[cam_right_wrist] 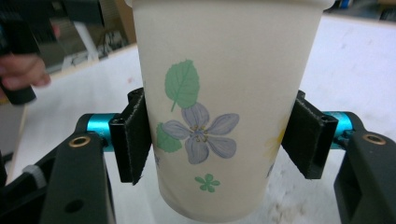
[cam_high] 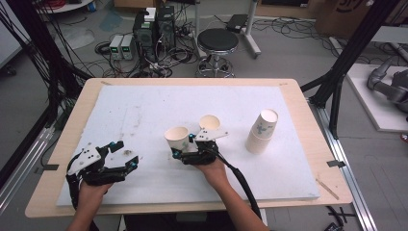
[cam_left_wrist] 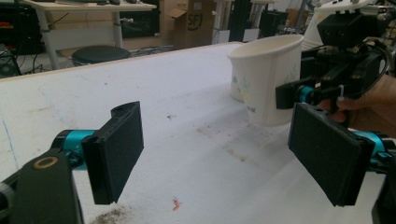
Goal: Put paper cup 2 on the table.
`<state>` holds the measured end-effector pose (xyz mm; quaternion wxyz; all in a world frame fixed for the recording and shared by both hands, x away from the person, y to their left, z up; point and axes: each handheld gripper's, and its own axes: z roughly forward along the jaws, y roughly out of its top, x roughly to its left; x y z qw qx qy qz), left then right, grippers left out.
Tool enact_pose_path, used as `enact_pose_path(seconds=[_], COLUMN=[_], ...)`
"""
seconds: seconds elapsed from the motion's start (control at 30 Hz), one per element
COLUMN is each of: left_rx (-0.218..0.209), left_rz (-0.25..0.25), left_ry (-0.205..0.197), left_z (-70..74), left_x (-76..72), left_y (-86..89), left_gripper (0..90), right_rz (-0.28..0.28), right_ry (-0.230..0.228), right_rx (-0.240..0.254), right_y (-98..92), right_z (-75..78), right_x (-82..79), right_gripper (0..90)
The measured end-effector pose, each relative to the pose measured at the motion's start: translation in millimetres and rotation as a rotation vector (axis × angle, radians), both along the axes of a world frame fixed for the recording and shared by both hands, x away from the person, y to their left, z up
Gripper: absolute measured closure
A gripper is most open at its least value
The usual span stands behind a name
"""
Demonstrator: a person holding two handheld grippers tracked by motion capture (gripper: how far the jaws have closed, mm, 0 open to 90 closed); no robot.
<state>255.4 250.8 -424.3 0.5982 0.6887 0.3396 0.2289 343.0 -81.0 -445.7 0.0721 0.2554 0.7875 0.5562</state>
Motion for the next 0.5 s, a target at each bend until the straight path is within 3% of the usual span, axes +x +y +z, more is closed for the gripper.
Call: enact_pose_path(seconds=[0.23, 0.4, 0.5], left_rx=[-0.001, 0.001, 0.002], left_rz=[0.002, 0.006, 0.004], left_ry=[0.002, 0.001, 0.004], left_z=[-0.3, -0.5, -0.7], left_x=[0.2, 0.5, 0.9], left_y=[0.1, 0.7, 0.2], left_gripper=[18.3, 18.3, 18.3], right_rz=[0.007, 0.022, 0.027], right_ry=[0.022, 0.032, 0.037], right_rx=[-0.065, -0.169, -0.2], right_y=[6.0, 6.0, 4.9], right_z=[-5.4, -5.3, -4.8], right_x=[-2.1, -2.8, -3.3], right_gripper=[33.2, 33.2, 33.3])
